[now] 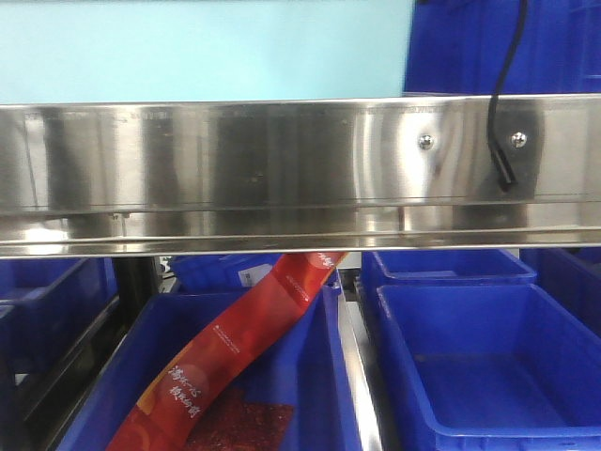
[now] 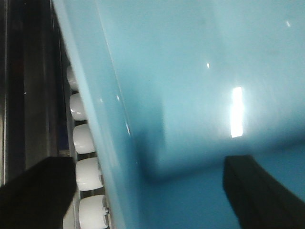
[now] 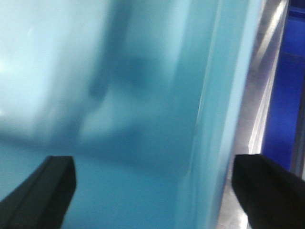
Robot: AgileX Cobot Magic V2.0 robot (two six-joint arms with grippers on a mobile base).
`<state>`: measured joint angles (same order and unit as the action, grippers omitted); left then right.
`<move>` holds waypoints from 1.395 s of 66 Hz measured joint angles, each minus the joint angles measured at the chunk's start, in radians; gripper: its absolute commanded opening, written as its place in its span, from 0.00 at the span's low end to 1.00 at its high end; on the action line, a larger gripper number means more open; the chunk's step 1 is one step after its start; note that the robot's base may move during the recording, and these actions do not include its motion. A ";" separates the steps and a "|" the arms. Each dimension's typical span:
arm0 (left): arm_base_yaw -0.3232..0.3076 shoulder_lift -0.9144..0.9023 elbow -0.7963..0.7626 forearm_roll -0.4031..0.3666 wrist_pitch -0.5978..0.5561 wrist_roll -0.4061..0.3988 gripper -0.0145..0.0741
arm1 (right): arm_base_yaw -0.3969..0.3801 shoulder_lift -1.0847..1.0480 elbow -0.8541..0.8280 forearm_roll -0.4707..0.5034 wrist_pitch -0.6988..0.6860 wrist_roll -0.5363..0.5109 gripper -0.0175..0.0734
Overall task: Move two blue bins to right shelf middle
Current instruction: 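Push the light-blue bin with both grippers onto the upper shelf level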
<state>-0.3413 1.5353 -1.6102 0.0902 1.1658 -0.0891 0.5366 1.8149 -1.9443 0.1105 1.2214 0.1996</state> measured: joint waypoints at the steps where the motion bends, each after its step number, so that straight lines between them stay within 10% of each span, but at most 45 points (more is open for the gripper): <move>1: 0.000 -0.002 0.000 0.000 0.000 0.000 0.84 | 0.000 0.000 0.000 -0.002 0.000 0.000 0.81; 25: 0.000 -0.131 -0.020 0.000 -0.029 0.000 0.79 | 0.000 -0.113 -0.001 -0.164 -0.035 0.004 0.78; 46: 0.000 -0.312 -0.004 0.012 -0.126 0.002 0.03 | 0.000 -0.221 -0.002 -0.307 -0.007 0.004 0.02; 64: 0.000 -0.444 0.220 0.068 -0.242 -0.002 0.04 | 0.000 -0.261 0.122 -0.311 -0.034 0.004 0.01; 92: 0.075 -0.762 0.731 0.073 -0.570 -0.059 0.04 | 0.000 -0.659 0.772 -0.313 -0.424 0.004 0.01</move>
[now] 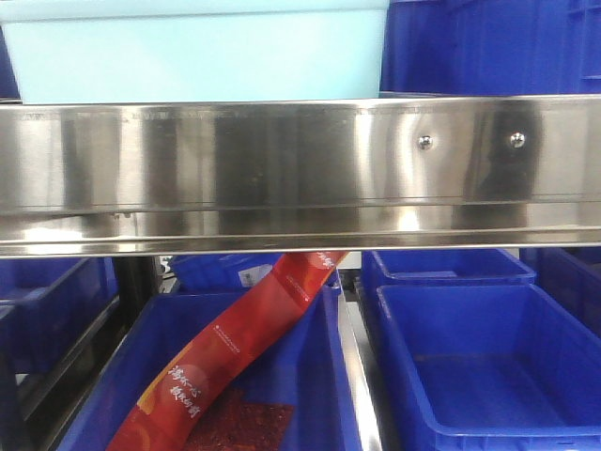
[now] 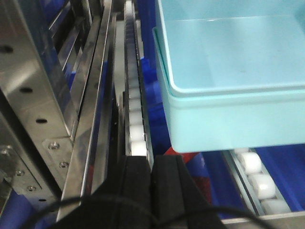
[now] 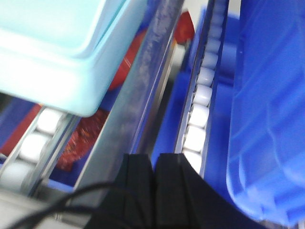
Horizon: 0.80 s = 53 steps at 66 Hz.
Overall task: Move two blue bins to right shelf middle
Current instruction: 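Push the light-blue bin with both grippers onto the upper shelf level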
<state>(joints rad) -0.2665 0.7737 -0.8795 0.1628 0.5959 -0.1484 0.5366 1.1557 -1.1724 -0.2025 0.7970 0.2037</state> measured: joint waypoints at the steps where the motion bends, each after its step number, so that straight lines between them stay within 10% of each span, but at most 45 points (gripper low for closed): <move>1: 0.000 -0.013 0.014 0.000 -0.008 0.000 0.04 | 0.000 -0.016 0.018 -0.002 -0.012 0.000 0.01; 53: 0.000 -0.492 0.372 0.001 -0.145 -0.002 0.04 | 0.000 -0.989 0.732 -0.112 -0.288 0.000 0.01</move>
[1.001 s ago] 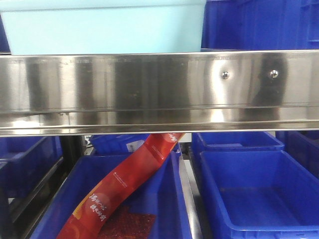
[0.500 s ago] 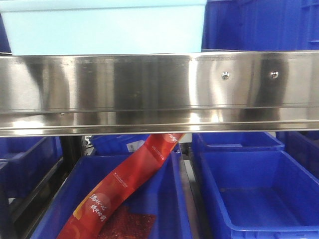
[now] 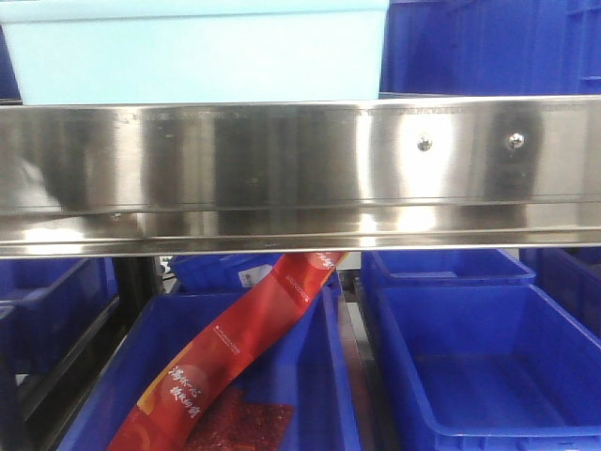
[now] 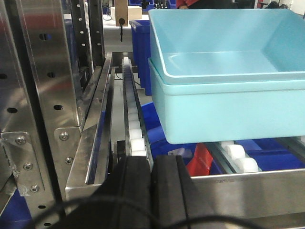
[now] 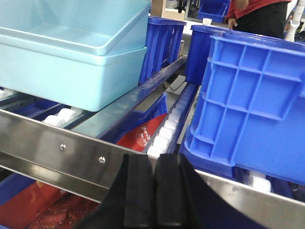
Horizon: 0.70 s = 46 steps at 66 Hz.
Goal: Move two blue bins to right shelf middle
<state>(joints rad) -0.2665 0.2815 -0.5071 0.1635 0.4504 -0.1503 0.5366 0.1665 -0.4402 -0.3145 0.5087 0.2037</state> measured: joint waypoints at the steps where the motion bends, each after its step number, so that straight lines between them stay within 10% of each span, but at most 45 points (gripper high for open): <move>1: 0.000 0.000 0.000 0.000 0.000 0.000 0.04 | 0.000 -0.009 0.005 0.000 0.002 0.000 0.01; 46: 0.000 0.000 0.000 0.000 -0.008 0.000 0.04 | 0.000 -0.031 0.013 -0.005 0.000 0.000 0.01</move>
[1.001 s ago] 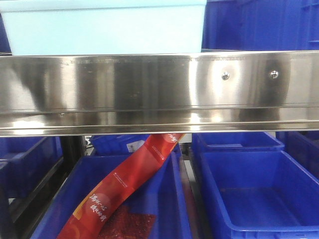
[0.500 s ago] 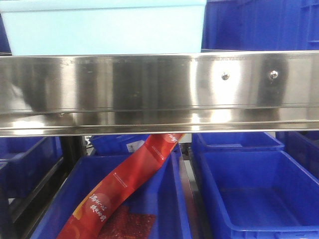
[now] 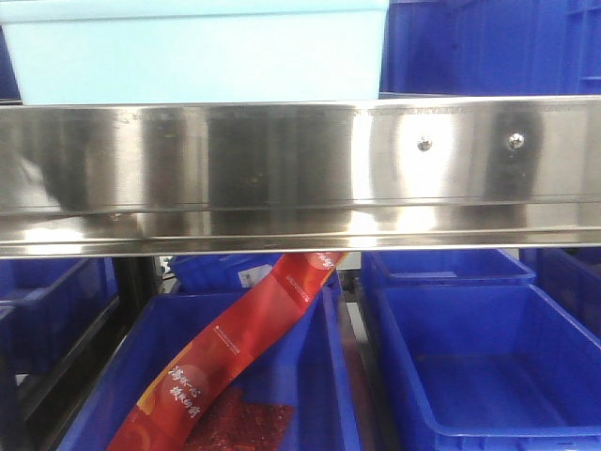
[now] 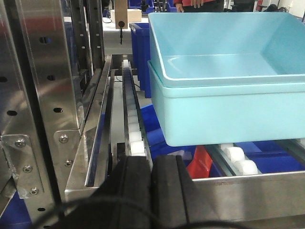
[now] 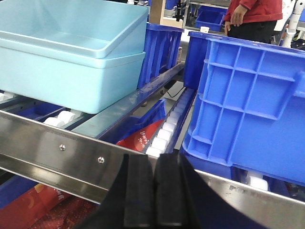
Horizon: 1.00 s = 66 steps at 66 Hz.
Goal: Move two blue bins to right shelf middle
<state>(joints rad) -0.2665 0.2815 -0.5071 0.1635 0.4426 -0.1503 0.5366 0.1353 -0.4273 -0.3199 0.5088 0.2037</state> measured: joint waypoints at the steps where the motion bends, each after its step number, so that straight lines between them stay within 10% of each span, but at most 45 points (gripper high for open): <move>1: 0.000 0.000 0.000 0.000 0.000 0.000 0.04 | 0.000 0.000 0.000 0.000 0.000 0.000 0.01; 26: 0.184 -0.249 0.298 -0.121 -0.118 0.094 0.04 | 0.000 0.000 0.000 0.000 0.000 0.000 0.01; 37: 0.189 -0.275 0.496 -0.132 -0.302 0.097 0.04 | 0.000 -0.002 0.000 0.000 -0.002 0.000 0.01; 66: 0.153 -0.275 0.509 -0.130 -0.338 0.097 0.04 | 0.000 -0.004 0.000 0.000 -0.002 0.000 0.01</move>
<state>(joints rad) -0.1133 0.0063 0.0015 0.0333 0.1047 -0.0537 0.5366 0.1314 -0.4273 -0.3199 0.5069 0.2037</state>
